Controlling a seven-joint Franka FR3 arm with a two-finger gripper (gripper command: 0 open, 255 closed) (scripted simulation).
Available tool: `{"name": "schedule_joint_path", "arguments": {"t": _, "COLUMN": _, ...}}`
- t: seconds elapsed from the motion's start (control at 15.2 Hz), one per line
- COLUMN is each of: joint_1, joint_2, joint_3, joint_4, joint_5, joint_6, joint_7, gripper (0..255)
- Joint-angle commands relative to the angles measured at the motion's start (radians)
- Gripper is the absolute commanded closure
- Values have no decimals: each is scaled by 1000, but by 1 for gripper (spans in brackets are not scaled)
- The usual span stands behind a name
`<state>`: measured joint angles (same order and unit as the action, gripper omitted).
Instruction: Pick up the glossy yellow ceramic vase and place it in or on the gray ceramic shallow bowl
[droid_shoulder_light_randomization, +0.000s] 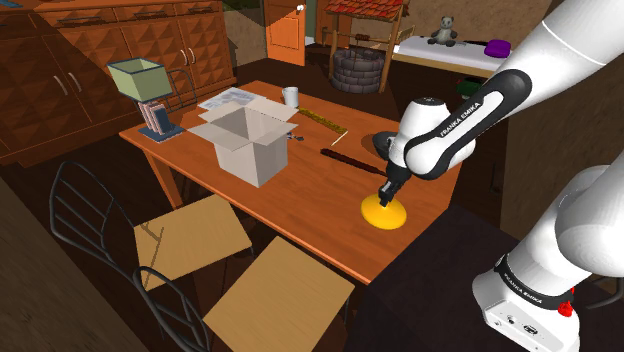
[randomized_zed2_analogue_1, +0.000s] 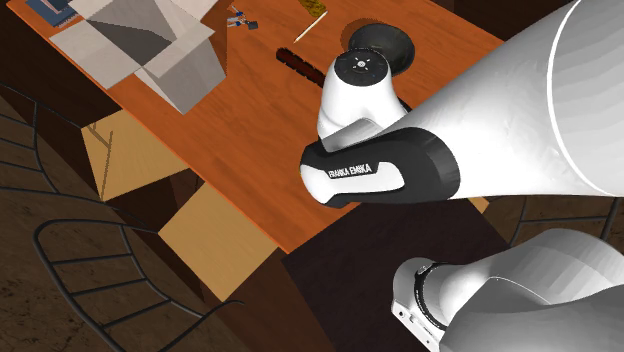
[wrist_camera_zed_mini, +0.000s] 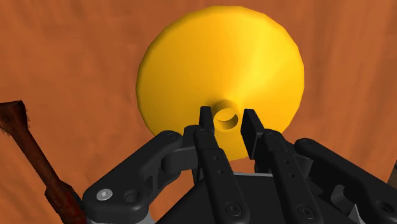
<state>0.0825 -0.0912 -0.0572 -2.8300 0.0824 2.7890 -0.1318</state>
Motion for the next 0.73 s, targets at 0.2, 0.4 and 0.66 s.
{"name": "schedule_joint_path", "arguments": {"t": 0.2, "joint_1": 0, "joint_2": 0, "joint_3": 0, "joint_4": 0, "joint_5": 0, "joint_6": 0, "joint_7": 0, "gripper": 255}}
{"name": "schedule_joint_path", "arguments": {"t": 0.4, "joint_1": 0, "joint_2": 1, "joint_3": 0, "joint_4": 0, "joint_5": 0, "joint_6": 0, "joint_7": 0, "gripper": 255}}
{"name": "schedule_joint_path", "arguments": {"t": 0.66, "joint_1": -8, "joint_2": -73, "joint_3": 3, "joint_4": 2, "joint_5": -22, "joint_6": -75, "joint_7": 18, "gripper": 255}}
